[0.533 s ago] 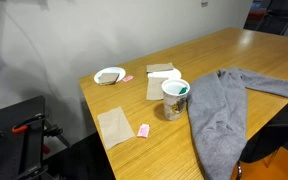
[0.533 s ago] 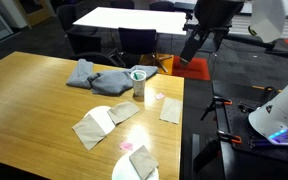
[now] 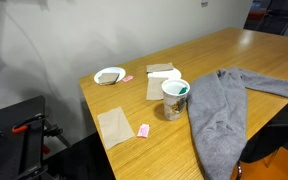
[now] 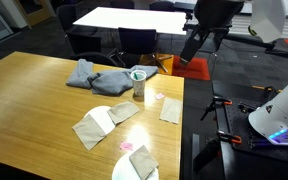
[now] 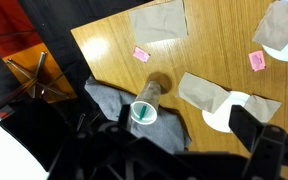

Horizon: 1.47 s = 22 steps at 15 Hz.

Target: Pick the marker from the cup and put it on the table

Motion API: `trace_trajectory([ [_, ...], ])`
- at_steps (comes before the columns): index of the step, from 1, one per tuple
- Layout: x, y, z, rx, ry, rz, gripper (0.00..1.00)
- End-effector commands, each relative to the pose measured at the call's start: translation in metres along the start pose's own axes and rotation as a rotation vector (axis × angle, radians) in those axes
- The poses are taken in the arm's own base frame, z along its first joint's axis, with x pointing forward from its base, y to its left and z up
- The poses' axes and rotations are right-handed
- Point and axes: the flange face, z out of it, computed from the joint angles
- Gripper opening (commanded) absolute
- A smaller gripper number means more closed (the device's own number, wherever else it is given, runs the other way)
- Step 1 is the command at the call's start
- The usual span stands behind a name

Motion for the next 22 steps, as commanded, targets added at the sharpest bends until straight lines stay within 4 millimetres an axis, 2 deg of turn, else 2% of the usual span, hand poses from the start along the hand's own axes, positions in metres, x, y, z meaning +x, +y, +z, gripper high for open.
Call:
trace_trajectory([
  [1,0.0,0.0,0.0,-0.001,-0.001,0.0,1.0],
  [6,0.026,0.016,-0.001,0.011,0.042,0.025,1.0],
  [10,0.06,0.039,0.01,0.035,0.076,0.04,1.0],
  [16,0.105,0.067,0.049,0.098,0.048,-0.012,1.0],
  [22,0.136,0.084,0.094,0.16,0.027,-0.033,1.0],
])
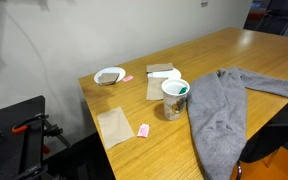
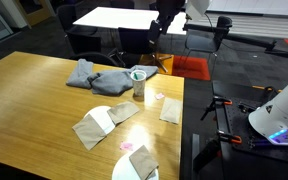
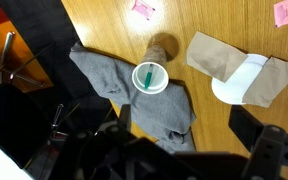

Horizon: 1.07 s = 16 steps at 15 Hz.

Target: Pick the marker from the cup and put it on the table

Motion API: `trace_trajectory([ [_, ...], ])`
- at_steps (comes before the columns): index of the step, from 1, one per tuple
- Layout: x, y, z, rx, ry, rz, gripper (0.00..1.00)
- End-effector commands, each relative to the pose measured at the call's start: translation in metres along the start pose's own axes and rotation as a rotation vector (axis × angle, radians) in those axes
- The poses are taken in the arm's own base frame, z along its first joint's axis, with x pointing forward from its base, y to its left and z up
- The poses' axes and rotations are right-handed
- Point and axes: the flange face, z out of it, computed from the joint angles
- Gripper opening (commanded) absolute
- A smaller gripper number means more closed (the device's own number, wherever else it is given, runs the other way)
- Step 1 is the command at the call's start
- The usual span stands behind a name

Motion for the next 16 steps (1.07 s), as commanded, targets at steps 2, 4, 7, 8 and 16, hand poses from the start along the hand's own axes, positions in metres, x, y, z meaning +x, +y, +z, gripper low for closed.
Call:
trace_trajectory([
  [2,0.023,0.009,0.03,0.062,-0.015,-0.015,1.0],
  [4,0.027,0.014,0.045,0.078,-0.023,-0.008,1.0],
  [7,0.031,0.023,0.069,0.075,-0.032,0.023,1.0],
  [8,0.033,0.026,0.077,0.068,-0.032,0.035,1.0],
  [16,0.034,0.045,0.138,0.063,-0.064,0.091,1.0],
])
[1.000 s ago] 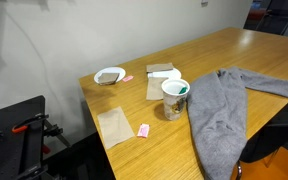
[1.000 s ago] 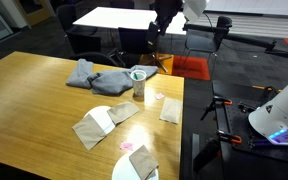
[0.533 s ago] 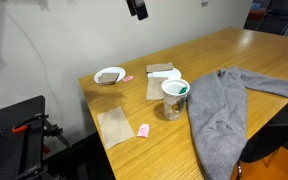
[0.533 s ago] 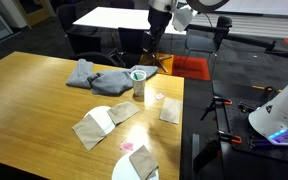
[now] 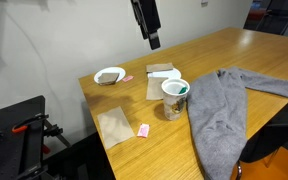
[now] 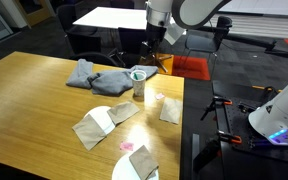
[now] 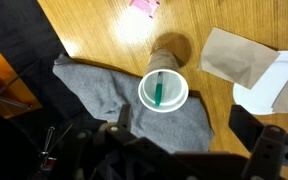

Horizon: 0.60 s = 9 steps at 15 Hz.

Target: Pick the marker from the cup and put it on the table

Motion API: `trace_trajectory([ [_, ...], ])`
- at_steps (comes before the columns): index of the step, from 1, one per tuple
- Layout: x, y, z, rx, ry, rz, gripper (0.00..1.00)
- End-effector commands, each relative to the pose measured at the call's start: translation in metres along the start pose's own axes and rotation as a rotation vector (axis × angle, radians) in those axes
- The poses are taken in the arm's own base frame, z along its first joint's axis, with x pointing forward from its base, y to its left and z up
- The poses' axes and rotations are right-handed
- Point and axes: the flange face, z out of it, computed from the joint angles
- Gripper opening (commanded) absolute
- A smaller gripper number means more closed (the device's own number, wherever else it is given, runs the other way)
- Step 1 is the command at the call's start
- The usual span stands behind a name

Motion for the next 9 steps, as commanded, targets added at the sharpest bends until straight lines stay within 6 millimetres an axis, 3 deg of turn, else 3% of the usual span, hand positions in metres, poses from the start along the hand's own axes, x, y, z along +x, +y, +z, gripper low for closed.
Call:
trace_trajectory([
  [1,0.008,0.009,0.022,0.011,-0.007,0.029,1.0],
  [9,0.007,0.023,0.067,0.04,-0.078,0.112,1.0],
])
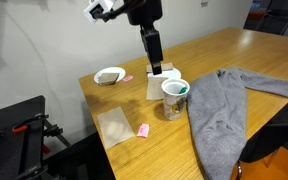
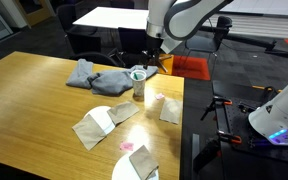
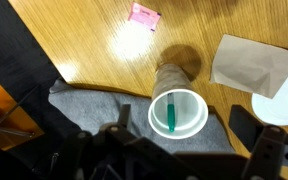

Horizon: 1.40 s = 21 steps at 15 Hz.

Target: Pick the marker from the cup and put it on the table

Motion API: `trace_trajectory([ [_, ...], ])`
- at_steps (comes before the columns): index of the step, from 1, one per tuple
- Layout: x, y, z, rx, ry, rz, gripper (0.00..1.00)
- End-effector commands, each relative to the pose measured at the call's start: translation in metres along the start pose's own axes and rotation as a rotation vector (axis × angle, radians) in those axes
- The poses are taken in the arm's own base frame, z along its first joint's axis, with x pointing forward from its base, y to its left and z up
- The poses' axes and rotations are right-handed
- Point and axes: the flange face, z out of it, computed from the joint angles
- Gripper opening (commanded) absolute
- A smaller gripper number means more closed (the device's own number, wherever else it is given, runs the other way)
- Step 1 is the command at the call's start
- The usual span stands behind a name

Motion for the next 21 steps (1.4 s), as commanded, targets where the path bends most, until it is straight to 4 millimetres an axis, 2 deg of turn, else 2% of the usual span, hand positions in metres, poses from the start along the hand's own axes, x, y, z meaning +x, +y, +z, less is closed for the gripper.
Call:
trace_trajectory([
  [1,0.006,0.004,0.013,0.016,-0.031,0.02,1.0],
  [2,0.0,0.003,0.009,0.004,-0.019,0.018,1.0],
  [5,0.001,0.003,0.016,0.002,-0.03,0.022,1.0],
  [12,0.002,0.003,0.016,0.002,-0.028,0.022,1.0],
  [19,0.009,-0.007,0.029,-0.002,0.016,0.0,1.0],
  [21,0.012,-0.007,0.035,0.0,0.033,-0.008,0.81],
])
